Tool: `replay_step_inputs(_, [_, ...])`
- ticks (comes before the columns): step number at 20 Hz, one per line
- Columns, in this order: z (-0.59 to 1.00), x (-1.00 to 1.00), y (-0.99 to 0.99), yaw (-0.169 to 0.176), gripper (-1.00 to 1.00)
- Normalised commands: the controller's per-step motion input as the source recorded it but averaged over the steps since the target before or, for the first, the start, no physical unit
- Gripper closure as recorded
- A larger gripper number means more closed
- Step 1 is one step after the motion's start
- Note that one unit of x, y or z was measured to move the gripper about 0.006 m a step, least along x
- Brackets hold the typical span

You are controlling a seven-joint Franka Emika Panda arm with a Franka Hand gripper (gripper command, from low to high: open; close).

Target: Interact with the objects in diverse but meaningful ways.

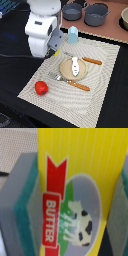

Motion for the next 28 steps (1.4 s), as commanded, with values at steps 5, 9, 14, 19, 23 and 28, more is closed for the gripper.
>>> replay_step_inputs(5, [0.41, 0.82, -0.46, -0.032, 1.0])
replay_step_inputs(9, [0.4, 0.82, -0.46, -0.029, 1.0])
replay_step_inputs(14, [0.32, 0.77, -0.47, -0.051, 1.0])
replay_step_inputs(19, [0.06, 0.75, -0.49, -0.069, 1.0])
replay_step_inputs(23, [-0.25, 0.64, -0.57, -0.084, 1.0])
replay_step_inputs(28, [-0.21, 0.72, -0.49, -0.093, 1.0])
